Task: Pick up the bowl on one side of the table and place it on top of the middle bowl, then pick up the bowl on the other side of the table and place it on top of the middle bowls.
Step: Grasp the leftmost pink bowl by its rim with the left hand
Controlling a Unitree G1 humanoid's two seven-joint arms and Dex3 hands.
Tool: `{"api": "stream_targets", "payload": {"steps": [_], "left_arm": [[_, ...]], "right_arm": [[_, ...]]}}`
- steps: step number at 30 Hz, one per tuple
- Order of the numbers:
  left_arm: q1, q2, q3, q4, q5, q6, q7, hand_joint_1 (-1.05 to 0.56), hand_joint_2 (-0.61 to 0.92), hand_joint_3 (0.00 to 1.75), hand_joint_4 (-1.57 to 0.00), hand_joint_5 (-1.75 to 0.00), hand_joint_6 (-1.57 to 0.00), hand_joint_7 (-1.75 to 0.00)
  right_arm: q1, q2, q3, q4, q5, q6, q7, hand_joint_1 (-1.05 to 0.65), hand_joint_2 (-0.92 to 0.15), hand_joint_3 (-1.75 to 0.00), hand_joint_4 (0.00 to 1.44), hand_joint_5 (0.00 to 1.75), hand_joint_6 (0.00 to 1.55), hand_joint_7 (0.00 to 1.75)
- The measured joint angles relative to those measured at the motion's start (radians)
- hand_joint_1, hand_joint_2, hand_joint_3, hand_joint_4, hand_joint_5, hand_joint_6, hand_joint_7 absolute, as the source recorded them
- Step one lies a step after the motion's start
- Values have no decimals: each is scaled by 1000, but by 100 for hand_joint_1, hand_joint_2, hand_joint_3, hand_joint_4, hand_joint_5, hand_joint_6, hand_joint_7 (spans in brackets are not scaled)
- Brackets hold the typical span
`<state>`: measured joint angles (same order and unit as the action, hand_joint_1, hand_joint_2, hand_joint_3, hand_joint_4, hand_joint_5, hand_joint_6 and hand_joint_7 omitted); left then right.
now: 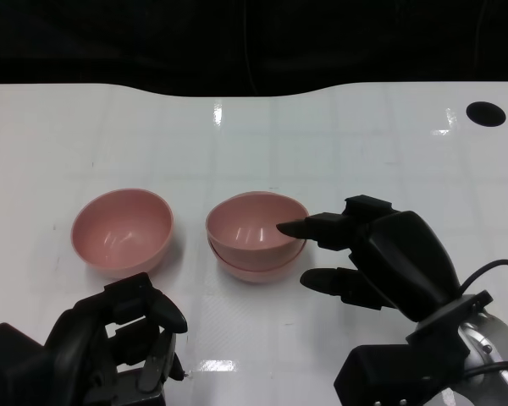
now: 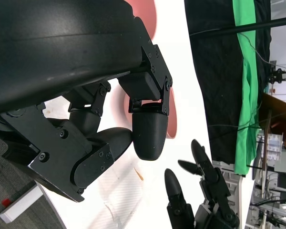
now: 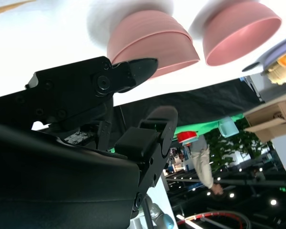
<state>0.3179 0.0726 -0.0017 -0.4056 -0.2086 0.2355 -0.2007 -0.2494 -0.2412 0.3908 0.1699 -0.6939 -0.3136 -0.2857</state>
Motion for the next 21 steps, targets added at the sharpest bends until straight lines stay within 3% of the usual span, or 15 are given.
{"api": "stream_targets", "payload": {"steps": [6, 10, 11, 14, 16, 21], "left_arm": [[0, 0, 1, 0, 0, -3, 0, -15, 41, 129, -82, -167, -86, -143], [0, 0, 5, 0, -2, -3, 0, -17, 40, 129, -82, -168, -86, -144], [-1, 0, 6, 1, -1, -4, 0, -17, 40, 128, -82, -167, -86, -144], [-1, 1, 6, 1, -1, -4, 0, -18, 41, 126, -82, -167, -86, -144], [-1, 1, 6, 1, -1, -5, 0, -18, 41, 125, -83, -167, -87, -143], [0, 0, 8, 1, 0, -10, 0, -16, 43, 125, -83, -165, -87, -141]], "right_arm": [[53, 0, -40, -28, 59, -31, 15, -23, -89, -1, 70, 140, 97, 45], [107, -1, -72, -71, 113, -47, 48, -17, -89, -4, 69, 153, 98, 59], [118, -1, -78, -78, 135, -58, 56, -14, -86, -12, 70, 147, 96, 69], [152, -1, -100, -88, 193, -86, 86, -12, -47, -91, 72, 135, 90, 85], [171, 0, -116, -103, 230, -89, 109, -10, -39, -105, 74, 137, 89, 90], [236, 5, -153, -154, 320, -88, 170, -3, -32, -122, 79, 145, 89, 94]]}}
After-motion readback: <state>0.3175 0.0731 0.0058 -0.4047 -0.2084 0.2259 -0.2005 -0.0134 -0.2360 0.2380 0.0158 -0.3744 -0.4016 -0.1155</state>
